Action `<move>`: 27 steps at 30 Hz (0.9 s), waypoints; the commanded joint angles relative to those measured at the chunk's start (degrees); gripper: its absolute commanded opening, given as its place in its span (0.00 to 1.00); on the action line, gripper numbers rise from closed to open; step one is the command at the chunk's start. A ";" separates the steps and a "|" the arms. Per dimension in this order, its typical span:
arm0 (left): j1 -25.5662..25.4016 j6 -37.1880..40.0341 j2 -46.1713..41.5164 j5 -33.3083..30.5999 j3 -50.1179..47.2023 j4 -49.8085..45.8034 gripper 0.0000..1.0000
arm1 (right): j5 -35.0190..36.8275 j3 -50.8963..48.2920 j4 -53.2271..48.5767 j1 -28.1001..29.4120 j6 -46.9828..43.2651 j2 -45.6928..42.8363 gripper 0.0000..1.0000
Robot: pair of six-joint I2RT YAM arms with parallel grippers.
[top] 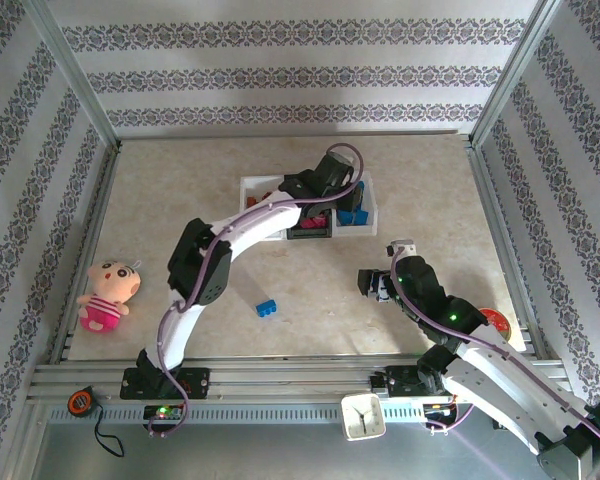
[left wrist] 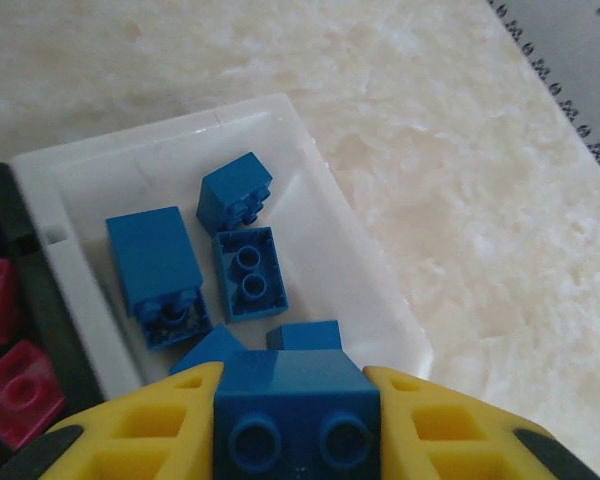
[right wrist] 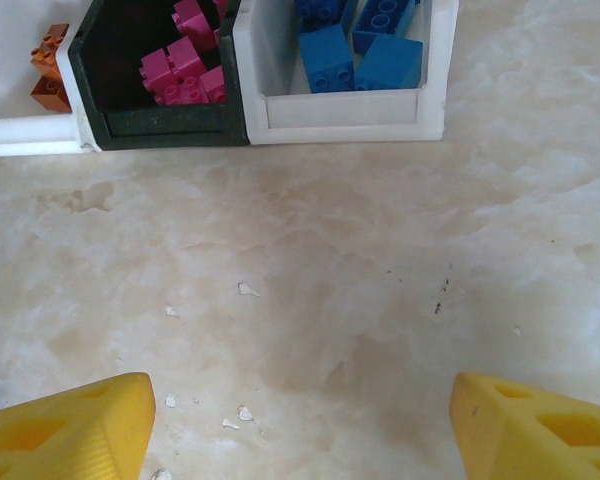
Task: Sort the legos into containers by color
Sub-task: Place the lego in the container, then pick up the lego from the bottom-center of the table.
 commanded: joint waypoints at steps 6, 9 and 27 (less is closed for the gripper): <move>1.19 -4.03 10.27 3.95 14.70 -6.76 0.46 | -0.53 -1.11 -1.54 -0.60 1.03 -0.38 0.78; 1.59 -4.69 12.59 4.91 20.89 -9.74 0.65 | -2.08 -1.14 -1.33 -0.48 0.80 1.08 0.78; 5.75 -7.87 -43.39 -0.36 -48.59 15.40 1.00 | -6.98 0.01 12.46 9.02 2.26 16.03 0.79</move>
